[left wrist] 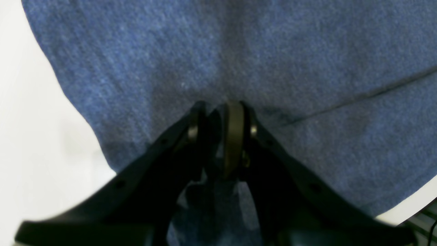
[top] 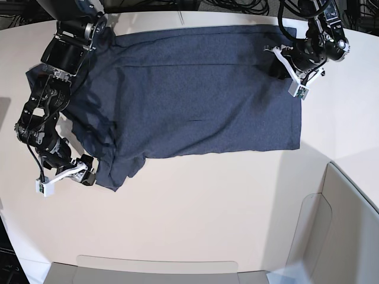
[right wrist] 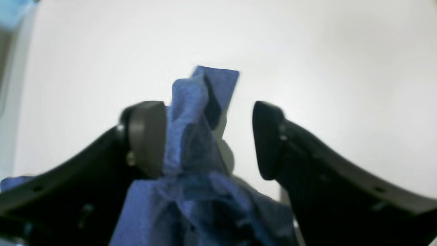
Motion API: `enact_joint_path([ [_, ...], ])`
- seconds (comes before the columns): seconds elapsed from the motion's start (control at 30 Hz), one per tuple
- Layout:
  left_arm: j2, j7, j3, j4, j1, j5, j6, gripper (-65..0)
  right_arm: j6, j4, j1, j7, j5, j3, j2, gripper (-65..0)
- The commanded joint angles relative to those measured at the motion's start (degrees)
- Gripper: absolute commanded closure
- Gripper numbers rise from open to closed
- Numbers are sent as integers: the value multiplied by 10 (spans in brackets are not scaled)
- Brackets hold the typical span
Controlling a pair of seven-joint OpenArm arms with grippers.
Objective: Layout the t-shirt on the table in an organized manner, then fold the t-shirt properly
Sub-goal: 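Drag the grasped fabric away from the shirt body with the right gripper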
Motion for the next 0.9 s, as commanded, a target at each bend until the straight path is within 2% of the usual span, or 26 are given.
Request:
enact_joint_path([
  [0.0, -3, 21, 1, -1, 4, 18, 1, -103, 4, 2, 14, 12, 5, 8, 5, -401],
  [0.13, -3, 22, 1, -1, 4, 18, 1, -103, 4, -3, 22, 7, 15, 33, 1, -401],
  [0.27, -3, 22, 1, -1, 6, 18, 1, -103, 4, 10, 12, -1, 127, 71, -2, -401],
  [0.37, -3, 21, 1, -1, 6, 18, 1, -103, 7, 11, 6, -37, 211, 69, -2, -401],
  [0.43, -3, 21, 1, -1, 6, 17, 1, -103, 7, 10, 6, -58, 240, 62, -6, -401],
  [0.53, -1, 22, 1, -1, 6, 16, 1, -103, 5, 7, 8, -53, 224, 28, -10, -401],
  [0.73, 0, 22, 1, -1, 7, 16, 1, -103, 2, -52, 41, -5, 152, 27, -22, -401],
  [0.77, 0, 22, 1, -1, 7, 16, 1, -103, -6, -62, 47, 2, 145, 27, -22, -401],
  [0.87, 0, 22, 1, -1, 8, 16, 1, -103, -57, -71, 52, 28, 139, 27, -22, -401],
])
